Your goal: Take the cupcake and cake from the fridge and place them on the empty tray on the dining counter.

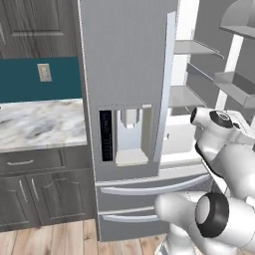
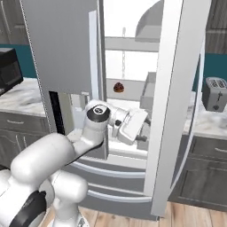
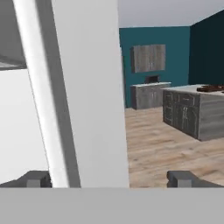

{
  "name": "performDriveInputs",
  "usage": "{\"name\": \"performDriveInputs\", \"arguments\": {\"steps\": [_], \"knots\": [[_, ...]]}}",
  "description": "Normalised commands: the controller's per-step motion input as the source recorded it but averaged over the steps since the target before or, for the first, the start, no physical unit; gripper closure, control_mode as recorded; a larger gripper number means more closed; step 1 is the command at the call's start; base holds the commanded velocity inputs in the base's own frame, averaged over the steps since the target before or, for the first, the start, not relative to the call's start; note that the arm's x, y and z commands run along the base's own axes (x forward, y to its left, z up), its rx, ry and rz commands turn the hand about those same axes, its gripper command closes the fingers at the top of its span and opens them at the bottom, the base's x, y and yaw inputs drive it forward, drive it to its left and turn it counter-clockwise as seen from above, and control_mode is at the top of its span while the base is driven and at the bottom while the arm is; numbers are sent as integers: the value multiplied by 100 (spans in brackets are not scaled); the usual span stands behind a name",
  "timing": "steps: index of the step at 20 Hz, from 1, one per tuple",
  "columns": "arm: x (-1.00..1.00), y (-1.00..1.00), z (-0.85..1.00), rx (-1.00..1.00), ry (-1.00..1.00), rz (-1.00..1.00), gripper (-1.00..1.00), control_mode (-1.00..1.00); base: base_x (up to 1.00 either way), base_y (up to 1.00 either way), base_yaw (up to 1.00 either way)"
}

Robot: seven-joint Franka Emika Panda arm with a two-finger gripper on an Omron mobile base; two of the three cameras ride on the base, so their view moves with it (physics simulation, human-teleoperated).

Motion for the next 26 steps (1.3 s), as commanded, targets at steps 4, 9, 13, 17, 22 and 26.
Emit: {"name": "performDriveInputs", "arguments": {"steps": [4, 9, 13, 17, 22, 26], "knots": [[-100, 100, 49, 0, -12, 11, -100, -100, 0, 0, 0], [-62, 88, 27, 0, -2, 25, -100, -100, 0, 0, 0], [-12, 8, 8, 0, 0, 4, -100, -100, 0, 0, 0], [0, -35, 0, -2, 0, -8, -100, -100, 0, 0, 0], [2, -92, 0, -1, 8, -31, -100, -100, 0, 0, 0], [0, -100, 0, 0, 12, -37, -100, -100, 0, 0, 0]]}}
